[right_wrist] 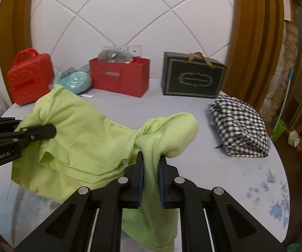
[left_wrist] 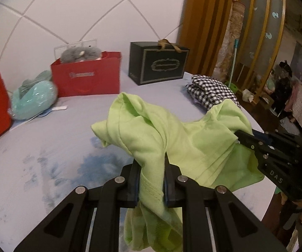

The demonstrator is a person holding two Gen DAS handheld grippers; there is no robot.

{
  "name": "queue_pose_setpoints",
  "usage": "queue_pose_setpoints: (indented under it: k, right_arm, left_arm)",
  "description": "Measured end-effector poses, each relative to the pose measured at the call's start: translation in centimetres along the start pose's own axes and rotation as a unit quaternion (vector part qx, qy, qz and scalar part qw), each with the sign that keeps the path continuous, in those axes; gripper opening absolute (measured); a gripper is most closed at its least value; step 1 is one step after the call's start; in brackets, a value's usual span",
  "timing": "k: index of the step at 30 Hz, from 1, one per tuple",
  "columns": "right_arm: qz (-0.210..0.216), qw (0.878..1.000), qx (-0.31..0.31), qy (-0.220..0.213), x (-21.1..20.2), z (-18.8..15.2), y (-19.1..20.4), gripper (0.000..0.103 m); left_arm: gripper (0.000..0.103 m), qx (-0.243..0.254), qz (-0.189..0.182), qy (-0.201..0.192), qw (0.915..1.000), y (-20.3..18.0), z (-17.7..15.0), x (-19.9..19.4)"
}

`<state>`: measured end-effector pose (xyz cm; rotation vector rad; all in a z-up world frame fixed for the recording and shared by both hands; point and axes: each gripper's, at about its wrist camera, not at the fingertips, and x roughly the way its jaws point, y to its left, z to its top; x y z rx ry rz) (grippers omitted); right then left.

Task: Fold clothes

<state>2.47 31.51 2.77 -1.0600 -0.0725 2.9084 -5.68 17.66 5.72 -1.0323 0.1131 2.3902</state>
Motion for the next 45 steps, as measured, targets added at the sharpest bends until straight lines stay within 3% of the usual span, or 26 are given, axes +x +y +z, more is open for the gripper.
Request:
queue_pose_setpoints:
  k: [8, 15, 21, 26, 29, 30, 31, 33, 35, 37, 41, 43, 45]
  right_arm:
    - [0.022, 1.000, -0.017, -0.012, 2.3, 2.7, -11.3, 0.011]
    - [0.014, 0.998, -0.048, -0.026, 4.5, 7.3, -22.8, 0.011]
    - [-0.001, 0.998, -0.057, -0.027, 7.8, 10.8, -30.1, 0.011]
    - [-0.006, 0.999, -0.052, -0.015, 11.4, 12.3, -35.0, 0.011]
    - [-0.002, 1.000, -0.031, 0.004, 13.9, 11.8, -37.0, 0.013]
    - [-0.003, 1.000, -0.023, 0.011, 14.7, 11.4, -37.5, 0.014]
    - [-0.004, 1.000, -0.015, 0.018, 15.5, 11.1, -38.1, 0.019]
    - [-0.005, 1.000, 0.003, 0.030, 17.1, 10.4, -39.2, 0.029]
    - [0.000, 0.999, 0.017, 0.032, 17.9, 9.7, -39.9, 0.056]
    - [0.006, 0.999, 0.026, 0.038, 18.7, 9.3, -40.5, 0.063]
    - [0.016, 0.998, 0.043, 0.046, 18.9, 8.7, -40.5, 0.083]
    - [0.020, 0.997, 0.052, 0.045, 18.5, 8.5, -40.5, 0.086]
    - [0.026, 0.997, 0.061, 0.047, 18.0, 8.1, -40.4, 0.098]
  left_arm:
    - [0.015, -0.032, 0.011, -0.010, 0.9994, -8.5, 5.6, 6.3]
    - [0.015, -0.042, 0.003, -0.032, 0.9986, -16.3, 12.8, 11.9]
    - [0.015, -0.051, -0.007, -0.029, 0.9983, -19.5, 18.5, 17.9]
    - [0.017, -0.060, -0.002, -0.006, 0.9982, -20.5, 20.9, 23.2]
    - [0.030, -0.052, 0.027, 0.020, 0.9980, -20.6, 21.1, 27.4]
    - [0.041, -0.048, 0.041, 0.027, 0.9977, -20.6, 21.1, 28.6]
    - [0.049, -0.042, 0.055, 0.032, 0.9971, -20.6, 21.0, 29.5]
    - [0.052, -0.036, 0.071, 0.041, 0.9960, -20.3, 20.8, 31.1]
    - [0.058, -0.035, 0.075, 0.050, 0.9953, -20.1, 20.6, 32.0]
    - [0.065, -0.034, 0.076, 0.059, 0.9948, -19.9, 20.4, 32.5]
    - [0.070, -0.033, 0.057, 0.070, 0.9953, -20.6, 19.5, 32.3]
    - [0.072, -0.029, 0.045, 0.073, 0.9959, -21.3, 19.1, 31.6]
    - [0.074, -0.024, 0.036, 0.071, 0.9965, -22.1, 18.9, 30.6]
